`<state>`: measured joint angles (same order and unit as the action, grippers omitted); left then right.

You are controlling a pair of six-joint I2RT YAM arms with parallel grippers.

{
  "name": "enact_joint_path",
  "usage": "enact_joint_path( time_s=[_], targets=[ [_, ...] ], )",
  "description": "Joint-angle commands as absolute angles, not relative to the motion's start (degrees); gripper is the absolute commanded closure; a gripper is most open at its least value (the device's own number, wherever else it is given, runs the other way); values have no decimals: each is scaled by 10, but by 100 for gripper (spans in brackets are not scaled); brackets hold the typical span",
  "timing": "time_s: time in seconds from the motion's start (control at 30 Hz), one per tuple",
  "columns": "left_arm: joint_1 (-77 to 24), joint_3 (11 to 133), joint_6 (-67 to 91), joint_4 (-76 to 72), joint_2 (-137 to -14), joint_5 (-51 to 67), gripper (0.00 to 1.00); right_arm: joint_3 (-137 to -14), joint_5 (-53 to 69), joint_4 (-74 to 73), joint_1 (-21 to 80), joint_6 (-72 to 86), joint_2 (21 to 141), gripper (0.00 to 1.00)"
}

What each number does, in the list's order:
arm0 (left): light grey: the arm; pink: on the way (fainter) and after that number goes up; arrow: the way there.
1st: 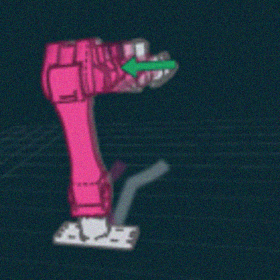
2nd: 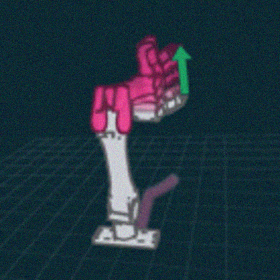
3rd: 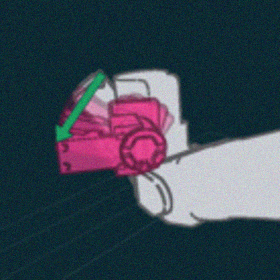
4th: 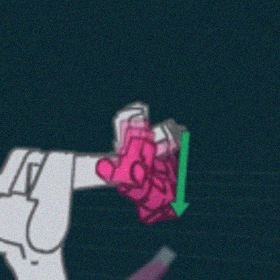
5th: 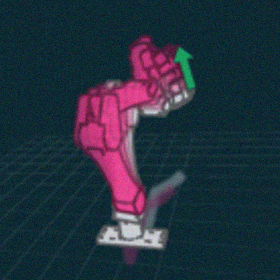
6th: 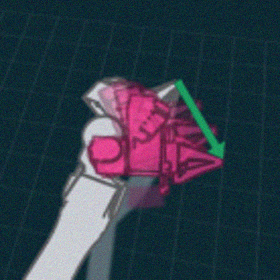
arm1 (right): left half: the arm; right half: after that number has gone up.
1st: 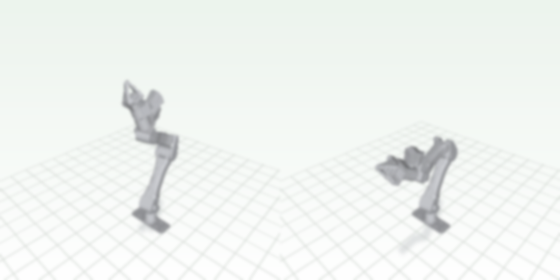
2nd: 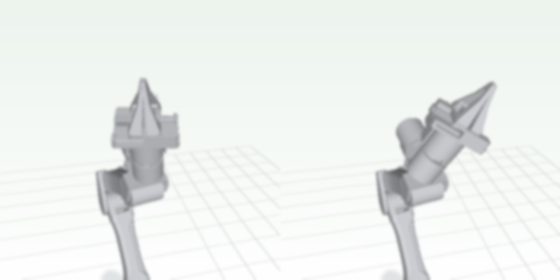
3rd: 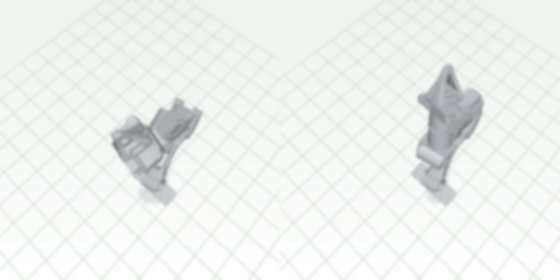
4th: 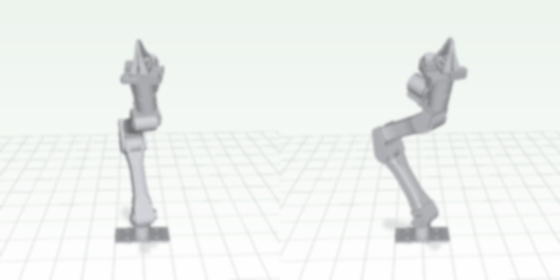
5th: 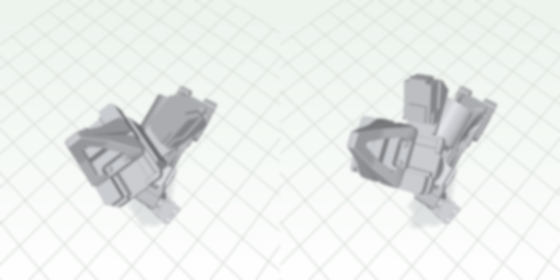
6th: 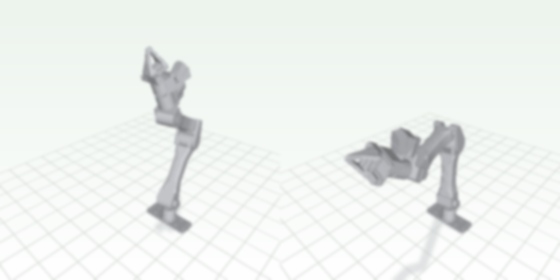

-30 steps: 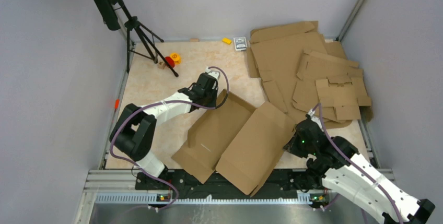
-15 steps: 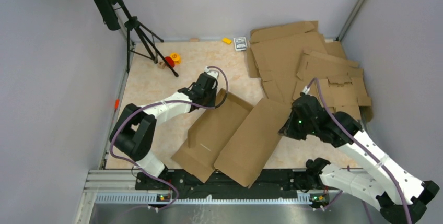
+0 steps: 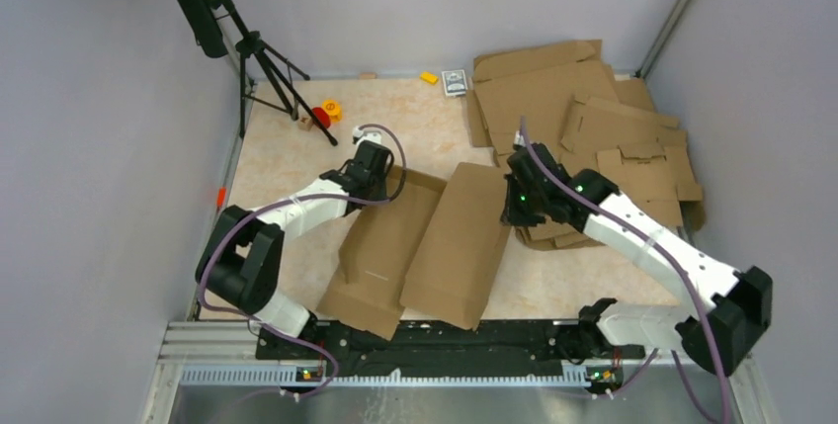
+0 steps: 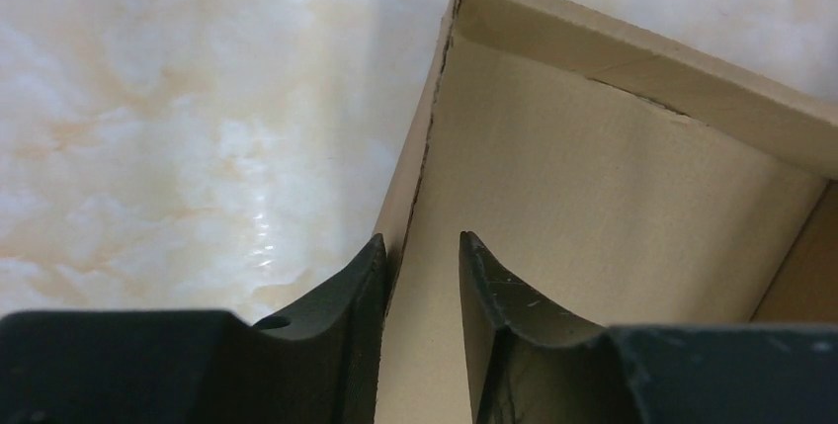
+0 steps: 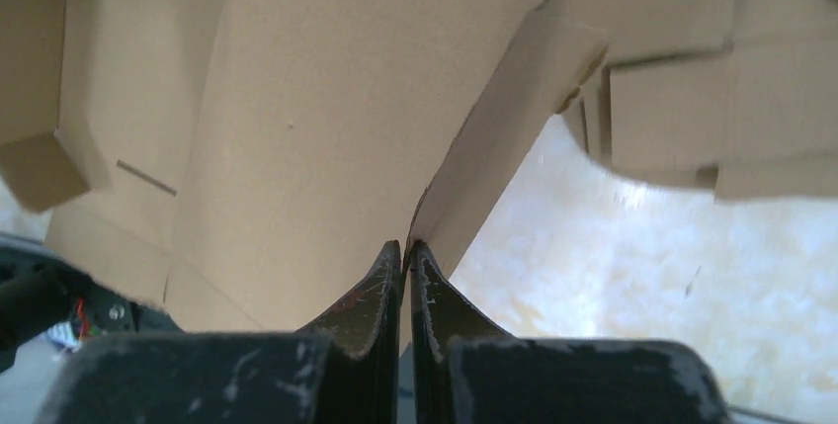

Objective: Fold the paper box

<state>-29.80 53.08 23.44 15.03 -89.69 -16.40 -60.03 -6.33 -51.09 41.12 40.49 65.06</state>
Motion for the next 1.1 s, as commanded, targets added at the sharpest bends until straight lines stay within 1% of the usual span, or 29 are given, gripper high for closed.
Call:
enact_joint_path(
  time_s=[0.0,0.13,0.2,0.33,0.5,0.53,0.57,0.6,0.63,0.7,0.8,0.87,0.9,0.93,0.97,1.07],
  targets=[
    [-273,509,282,124,-851,-161,64,-681,-44,-364,365,277,726,100],
    [-239,500,293,127,-848,-138,62,-724,51,-315,271,199,800,100],
    [-224,494,302,129,-847,-122,62,-753,88,-303,245,163,835,100],
    [-211,485,320,151,-831,-58,62,-850,103,-317,241,101,915,100],
    [-211,465,333,195,-779,-12,61,-930,125,-303,241,70,998,100],
    [-211,458,335,200,-766,5,61,-945,122,-300,241,67,1011,95],
    [-212,452,337,204,-755,21,59,-959,110,-302,241,62,1024,80],
    [-212,448,340,211,-743,29,57,-974,97,-306,241,59,1037,63],
    [-212,446,340,222,-732,33,56,-985,89,-312,241,53,1044,57],
    [-212,446,338,249,-711,24,52,-993,78,-325,241,47,1040,46],
    [-212,449,332,288,-676,17,45,-971,55,-347,241,51,1008,32],
    [-212,457,331,306,-665,14,44,-935,40,-356,241,60,974,26],
    [-212,461,329,312,-661,7,43,-909,32,-354,241,69,950,18],
    [-212,467,322,314,-659,-13,42,-878,23,-347,241,80,925,7],
    [-213,477,313,313,-662,-29,42,-847,9,-340,241,92,898,5],
    [-212,529,275,318,-691,-29,42,-755,8,-326,244,123,825,3]
  ],
)
